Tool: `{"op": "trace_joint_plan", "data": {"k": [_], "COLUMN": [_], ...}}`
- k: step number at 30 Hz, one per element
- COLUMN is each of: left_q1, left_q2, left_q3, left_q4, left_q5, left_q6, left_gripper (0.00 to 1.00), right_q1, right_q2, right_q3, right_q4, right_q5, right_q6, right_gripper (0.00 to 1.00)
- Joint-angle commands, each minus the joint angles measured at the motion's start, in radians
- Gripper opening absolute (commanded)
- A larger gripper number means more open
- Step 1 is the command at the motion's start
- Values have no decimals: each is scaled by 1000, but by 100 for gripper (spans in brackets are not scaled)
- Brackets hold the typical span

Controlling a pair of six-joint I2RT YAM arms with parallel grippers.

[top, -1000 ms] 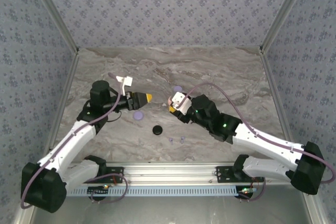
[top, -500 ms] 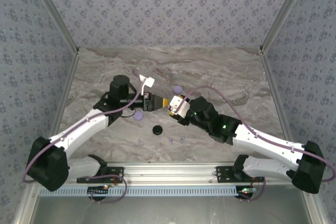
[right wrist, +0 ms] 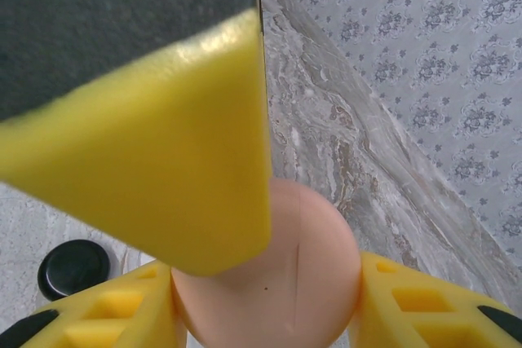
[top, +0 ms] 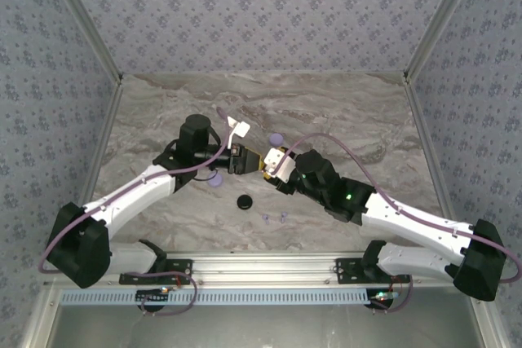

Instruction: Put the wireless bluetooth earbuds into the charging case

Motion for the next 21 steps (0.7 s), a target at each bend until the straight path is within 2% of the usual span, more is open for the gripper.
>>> {"op": "trace_joint_plan", "data": {"k": [1, 6, 16, 21], "left_q1": [-14, -18, -28, -35], "left_q2": [12, 17, 31, 34], "left_q3": [42, 45, 51, 59], "left_q4": [12, 8, -11, -26], "left_q5": [46, 47, 61, 62], "left_q6": [30, 37, 58, 74], "left_gripper": [42, 38, 35, 23], "right_q1": [-7, -13, -17, -20], "right_q2": [-11, -10, -8, -8], "right_q3": [31, 26, 26, 33], "right_q4": [33, 44, 49, 35], "right_q5": [-5, -20, -34, -50], "right_q6": [12, 27, 31, 34], "right_gripper": [48, 49, 49, 52]}}
